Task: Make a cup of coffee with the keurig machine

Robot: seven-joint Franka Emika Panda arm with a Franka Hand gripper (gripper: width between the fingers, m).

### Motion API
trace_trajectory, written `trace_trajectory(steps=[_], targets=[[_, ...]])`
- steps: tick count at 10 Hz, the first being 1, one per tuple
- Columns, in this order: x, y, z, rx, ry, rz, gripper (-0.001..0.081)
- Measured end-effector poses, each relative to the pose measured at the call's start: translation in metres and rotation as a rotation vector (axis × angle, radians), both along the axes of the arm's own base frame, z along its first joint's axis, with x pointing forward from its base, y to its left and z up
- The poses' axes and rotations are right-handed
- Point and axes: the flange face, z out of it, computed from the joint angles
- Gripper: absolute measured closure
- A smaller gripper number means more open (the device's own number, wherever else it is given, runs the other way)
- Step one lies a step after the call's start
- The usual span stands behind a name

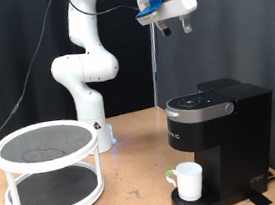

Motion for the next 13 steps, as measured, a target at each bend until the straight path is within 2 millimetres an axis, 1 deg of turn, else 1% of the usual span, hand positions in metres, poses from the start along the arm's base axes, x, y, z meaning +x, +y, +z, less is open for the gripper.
trace_trajectory(steps=[1,3,6,9,13], targets=[[0.010,0.001,-0.006,-0.047,0.020,0.000,0.0072],[0.025,0.006,-0.017,-0.080,0.032,0.003,0.0072],[0.040,0.016,-0.032,-0.100,-0.010,0.002,0.0072],[0.045,0.024,-0.046,-0.118,-0.026,0.011,0.0072],[0.043,0.024,-0.060,-0.170,-0.026,0.026,0.0072]])
